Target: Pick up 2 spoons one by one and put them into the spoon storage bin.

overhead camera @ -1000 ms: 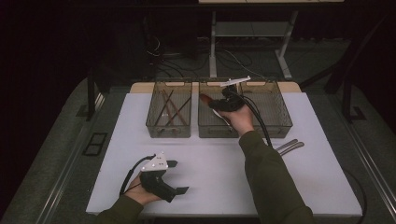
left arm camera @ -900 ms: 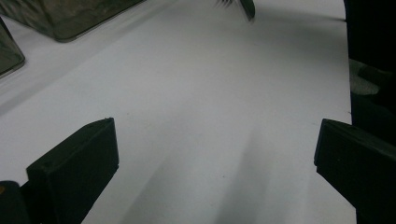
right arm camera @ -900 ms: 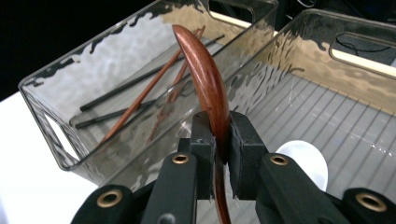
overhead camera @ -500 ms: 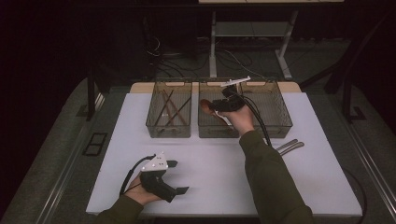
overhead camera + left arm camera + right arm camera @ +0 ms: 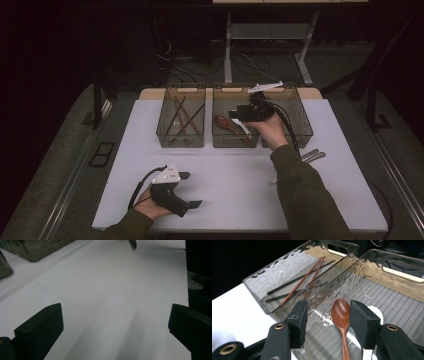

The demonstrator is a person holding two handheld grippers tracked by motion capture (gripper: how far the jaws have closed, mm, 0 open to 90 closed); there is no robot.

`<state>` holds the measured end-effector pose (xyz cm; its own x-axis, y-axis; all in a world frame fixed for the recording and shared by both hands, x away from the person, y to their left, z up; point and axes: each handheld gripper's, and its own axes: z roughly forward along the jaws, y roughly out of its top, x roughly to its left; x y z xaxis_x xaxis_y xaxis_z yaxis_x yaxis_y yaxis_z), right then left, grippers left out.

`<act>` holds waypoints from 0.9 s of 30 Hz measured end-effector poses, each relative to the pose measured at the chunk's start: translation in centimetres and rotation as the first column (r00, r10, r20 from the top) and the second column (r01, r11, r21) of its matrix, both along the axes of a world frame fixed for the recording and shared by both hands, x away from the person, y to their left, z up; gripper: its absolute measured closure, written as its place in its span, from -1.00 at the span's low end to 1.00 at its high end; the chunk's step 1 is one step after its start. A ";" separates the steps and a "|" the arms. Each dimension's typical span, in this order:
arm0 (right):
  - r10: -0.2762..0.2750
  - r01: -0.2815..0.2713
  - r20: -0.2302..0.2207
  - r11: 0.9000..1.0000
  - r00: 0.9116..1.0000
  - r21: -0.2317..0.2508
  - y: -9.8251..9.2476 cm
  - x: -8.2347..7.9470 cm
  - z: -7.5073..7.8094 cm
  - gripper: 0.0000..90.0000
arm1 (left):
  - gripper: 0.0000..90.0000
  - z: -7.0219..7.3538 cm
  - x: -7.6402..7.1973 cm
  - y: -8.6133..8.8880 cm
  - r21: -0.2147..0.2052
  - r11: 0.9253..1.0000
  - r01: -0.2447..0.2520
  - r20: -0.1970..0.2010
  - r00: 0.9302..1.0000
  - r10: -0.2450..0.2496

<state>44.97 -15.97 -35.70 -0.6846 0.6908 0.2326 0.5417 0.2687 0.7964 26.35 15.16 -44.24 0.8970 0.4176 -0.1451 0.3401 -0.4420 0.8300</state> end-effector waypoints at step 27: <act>0.079 -0.081 0.054 0.996 0.995 0.029 -7.1 -7.9 -0.4 0.12 | -1.00 -0.1 0.0 0.2 0.013 1.000 -0.017 -0.013 1.000 0.018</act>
<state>37.07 -23.08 -36.10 -0.7493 0.6261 0.2156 0.4766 0.2839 0.8320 26.40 15.32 -44.37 0.8876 0.4351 -0.1509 0.3584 -0.4468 0.8197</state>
